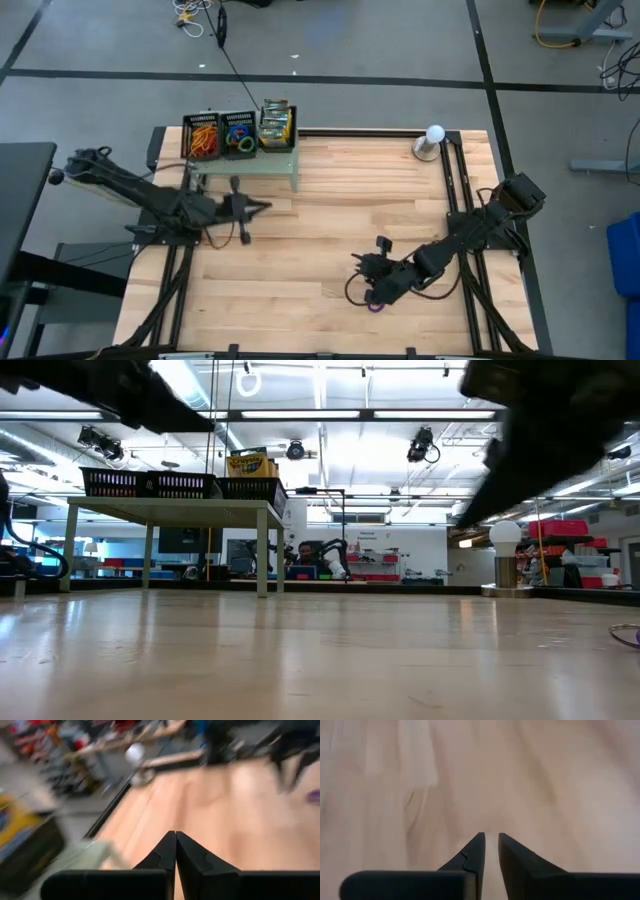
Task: Pick & Place Office Desk Supplies
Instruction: Put the violet spring keychain into the middle black bin on the shelf
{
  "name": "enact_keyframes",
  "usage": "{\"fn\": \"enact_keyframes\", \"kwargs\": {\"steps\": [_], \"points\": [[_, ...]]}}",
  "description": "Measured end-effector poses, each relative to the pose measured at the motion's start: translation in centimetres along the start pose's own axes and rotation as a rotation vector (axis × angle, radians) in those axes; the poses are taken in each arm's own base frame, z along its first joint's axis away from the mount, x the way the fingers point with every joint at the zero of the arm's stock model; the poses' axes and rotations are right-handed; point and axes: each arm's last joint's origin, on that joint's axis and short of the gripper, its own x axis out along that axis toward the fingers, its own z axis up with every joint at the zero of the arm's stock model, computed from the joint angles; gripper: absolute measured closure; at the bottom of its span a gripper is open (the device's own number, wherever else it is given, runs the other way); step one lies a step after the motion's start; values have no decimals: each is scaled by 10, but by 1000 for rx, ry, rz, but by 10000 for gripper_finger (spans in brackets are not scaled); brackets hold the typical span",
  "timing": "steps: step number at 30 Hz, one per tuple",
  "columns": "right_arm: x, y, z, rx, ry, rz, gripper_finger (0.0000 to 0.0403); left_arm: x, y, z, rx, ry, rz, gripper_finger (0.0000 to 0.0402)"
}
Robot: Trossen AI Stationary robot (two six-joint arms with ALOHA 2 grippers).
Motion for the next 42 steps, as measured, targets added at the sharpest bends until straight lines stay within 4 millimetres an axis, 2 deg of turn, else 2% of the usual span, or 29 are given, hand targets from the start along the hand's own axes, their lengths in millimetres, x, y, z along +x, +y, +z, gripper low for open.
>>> {"fn": "enact_keyframes", "kwargs": {"steps": [7,14,23,26,29,32,34,37,42], "points": [[-17,14,-28,84,208,86,294,10,-45,-20,-8,-135,-250,383],[-27,28,-43,55,272,157,266,25,-67,-35,-18,-145,-318,385],[-2,30,-56,37,380,169,272,41,-84,-50,-19,-129,-319,385],[1,28,-54,38,383,170,295,44,-87,-55,-9,-113,-314,385],[1,27,-52,23,385,179,334,47,-89,-59,0,-92,-311,385],[-1,26,-49,-18,347,182,378,51,-90,-58,-65,-78,-303,385],[-6,23,-43,-49,269,123,392,56,-88,-55,-146,-84,-286,384],[-9,17,-32,-62,125,12,388,63,-82,-52,-268,-121,-250,374],[3,1,-11,5,-91,-197,386,76,-78,-60,-341,-113,-218,340]]}}
